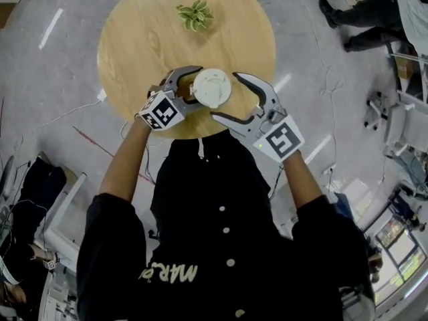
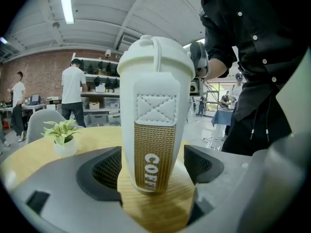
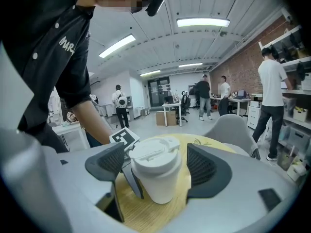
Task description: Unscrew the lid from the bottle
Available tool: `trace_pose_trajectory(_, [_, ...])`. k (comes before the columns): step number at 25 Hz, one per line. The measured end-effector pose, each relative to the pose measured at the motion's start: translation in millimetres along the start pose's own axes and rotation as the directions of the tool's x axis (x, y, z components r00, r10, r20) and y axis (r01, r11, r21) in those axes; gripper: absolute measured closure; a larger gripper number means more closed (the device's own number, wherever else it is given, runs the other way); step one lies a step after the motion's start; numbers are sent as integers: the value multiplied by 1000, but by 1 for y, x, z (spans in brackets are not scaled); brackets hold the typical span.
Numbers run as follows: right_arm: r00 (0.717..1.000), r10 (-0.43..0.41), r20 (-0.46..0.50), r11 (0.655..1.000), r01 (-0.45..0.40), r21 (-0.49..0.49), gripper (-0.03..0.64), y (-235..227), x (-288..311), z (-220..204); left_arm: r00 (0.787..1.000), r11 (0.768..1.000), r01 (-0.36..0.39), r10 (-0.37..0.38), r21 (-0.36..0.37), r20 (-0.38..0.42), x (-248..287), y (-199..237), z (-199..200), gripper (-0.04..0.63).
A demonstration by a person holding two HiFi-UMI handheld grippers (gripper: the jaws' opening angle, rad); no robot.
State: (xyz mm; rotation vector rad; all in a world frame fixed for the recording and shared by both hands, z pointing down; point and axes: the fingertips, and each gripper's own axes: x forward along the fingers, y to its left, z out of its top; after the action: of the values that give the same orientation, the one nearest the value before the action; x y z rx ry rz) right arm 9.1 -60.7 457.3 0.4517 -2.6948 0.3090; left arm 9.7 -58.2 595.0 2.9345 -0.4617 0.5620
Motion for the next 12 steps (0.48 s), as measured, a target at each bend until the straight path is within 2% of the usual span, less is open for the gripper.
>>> trace_pose_trajectory(3, [1000,0,-14,1000,1,11,217,0,3,-4,1000,1000,-4,4,23,20,8,1,4,213])
trace_pose_trajectory(5, [1000,-2,-28,1000,2,14,212,1,7,-8,999,1000,-9,9,11,34,9,3,4,233])
trace_pose_trajectory(12, [998,-36,-46,999,35,-28,169,2,26,-21,999,1000,-12,11,4,40,10,5,2,236])
